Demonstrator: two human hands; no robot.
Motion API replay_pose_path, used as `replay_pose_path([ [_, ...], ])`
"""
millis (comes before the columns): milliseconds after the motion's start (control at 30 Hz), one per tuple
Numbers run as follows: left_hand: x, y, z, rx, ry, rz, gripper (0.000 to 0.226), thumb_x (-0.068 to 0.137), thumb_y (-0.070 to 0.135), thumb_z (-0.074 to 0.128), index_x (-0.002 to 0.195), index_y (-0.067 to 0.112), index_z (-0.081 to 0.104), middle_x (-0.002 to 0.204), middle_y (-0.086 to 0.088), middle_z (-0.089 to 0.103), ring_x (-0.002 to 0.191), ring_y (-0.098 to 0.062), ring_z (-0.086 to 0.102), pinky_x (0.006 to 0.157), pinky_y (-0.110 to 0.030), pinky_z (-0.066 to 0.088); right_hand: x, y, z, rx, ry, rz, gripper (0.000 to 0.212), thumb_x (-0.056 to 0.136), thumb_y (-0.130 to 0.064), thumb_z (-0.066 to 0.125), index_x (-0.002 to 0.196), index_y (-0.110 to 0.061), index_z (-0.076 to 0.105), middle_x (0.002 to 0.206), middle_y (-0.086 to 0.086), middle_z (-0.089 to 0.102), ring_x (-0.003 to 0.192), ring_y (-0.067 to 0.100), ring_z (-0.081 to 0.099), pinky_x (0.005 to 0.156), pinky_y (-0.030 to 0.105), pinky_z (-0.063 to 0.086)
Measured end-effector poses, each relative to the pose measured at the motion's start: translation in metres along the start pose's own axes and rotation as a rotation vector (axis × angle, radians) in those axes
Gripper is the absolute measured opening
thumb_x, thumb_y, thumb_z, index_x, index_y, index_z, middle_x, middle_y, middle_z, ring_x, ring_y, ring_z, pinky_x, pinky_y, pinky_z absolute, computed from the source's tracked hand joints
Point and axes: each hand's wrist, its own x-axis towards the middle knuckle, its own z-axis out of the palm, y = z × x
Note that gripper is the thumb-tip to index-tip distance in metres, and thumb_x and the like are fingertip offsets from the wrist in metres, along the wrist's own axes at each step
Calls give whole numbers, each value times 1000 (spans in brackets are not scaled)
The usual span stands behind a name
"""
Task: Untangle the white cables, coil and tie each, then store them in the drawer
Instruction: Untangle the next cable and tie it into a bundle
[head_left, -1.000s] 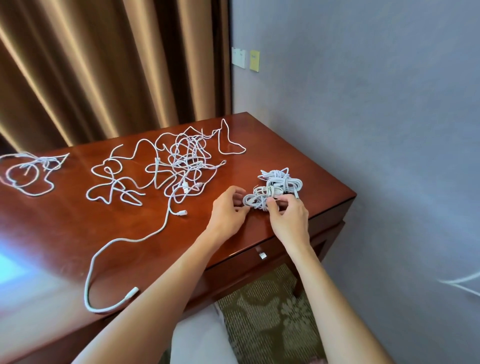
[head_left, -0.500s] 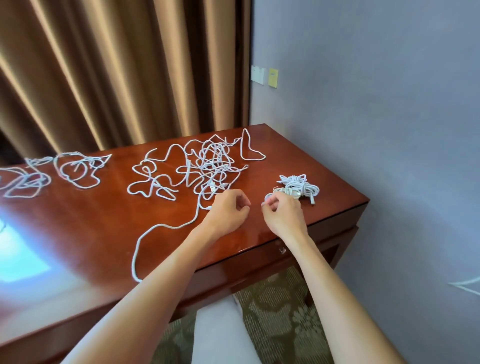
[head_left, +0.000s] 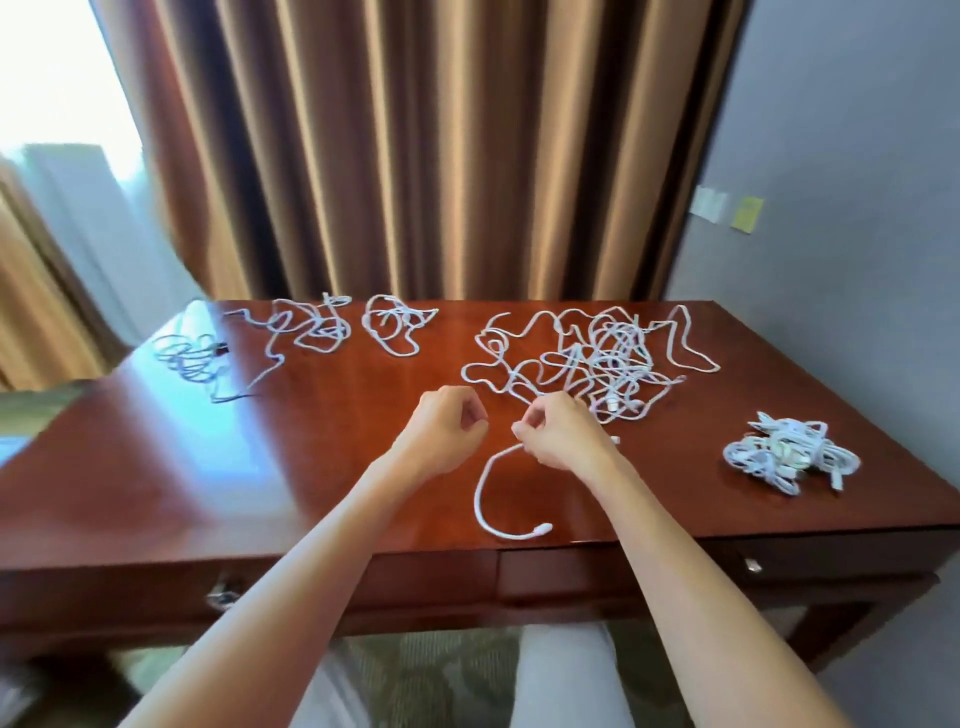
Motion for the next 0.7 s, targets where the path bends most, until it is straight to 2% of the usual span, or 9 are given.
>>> replay_pose_path([
  [100, -13, -36, -23, 8, 32, -65, 9, 89, 14, 64, 88, 11, 72, 80, 4, 65, 73, -11, 58, 65, -23, 49, 9, -41, 27, -16, -53, -87, 19, 95, -36, 63, 98, -20, 71, 94, 2, 75, 90, 20, 71, 87, 37, 58],
  [200, -22, -71, -42, 23, 64, -131, 11, 89, 13, 62, 87, 9, 72, 82, 1, 67, 79, -17, 61, 74, -32, 54, 21, -79, 52, -29, -120, -143, 19, 94, -39, 64, 95, -21, 69, 95, 3, 75, 90, 22, 72, 88, 41, 59],
  [300, -25, -113, -60, 70, 120, -218, 11, 86, 11, 61, 83, 11, 72, 84, -1, 69, 83, -20, 62, 74, -28, 48, 38, -113, 78, -51, -194, -186, 17, 94, -38, 66, 93, -21, 69, 100, 5, 74, 96, 24, 71, 91, 40, 57],
  [367, -25, -144, -66, 121, 153, -260, 11, 84, 10, 60, 87, 11, 70, 89, -6, 68, 88, -25, 62, 79, -30, 46, 49, -134, 96, -73, -235, -215, 18, 94, -36, 66, 100, -20, 69, 109, 5, 72, 104, 25, 67, 93, 37, 55],
  [433, -27, -177, -70, 169, 216, -285, 11, 86, 8, 59, 93, 10, 67, 95, -10, 61, 93, -32, 61, 85, -39, 48, 62, -156, 119, -82, -276, -278, 21, 94, -35, 65, 109, -20, 66, 117, 6, 68, 112, 25, 64, 97, 37, 52],
  [533, -28, -213, -75, 264, 306, -266, 12, 87, 8, 52, 92, 5, 63, 95, -15, 58, 92, -39, 57, 81, -50, 49, 77, -189, 159, -43, -327, -389, 32, 95, -28, 61, 125, -18, 58, 126, 11, 60, 121, 29, 57, 105, 40, 47],
  [633, -15, -234, -90, 300, 358, -289, 15, 86, 8, 51, 93, 3, 62, 96, -17, 59, 94, -41, 56, 80, -53, 49, 91, -218, 201, 24, -286, -400, 42, 97, -21, 53, 138, -20, 45, 131, 14, 50, 129, 33, 48, 110, 44, 40],
  [700, -5, -248, -102, 385, 386, -360, 19, 87, 8, 60, 105, 4, 63, 107, -18, 59, 102, -41, 55, 82, -50, 47, 99, -230, 224, 85, -207, -403, 48, 98, -19, 51, 145, -24, 39, 132, 13, 48, 129, 33, 45, 110, 43, 38],
])
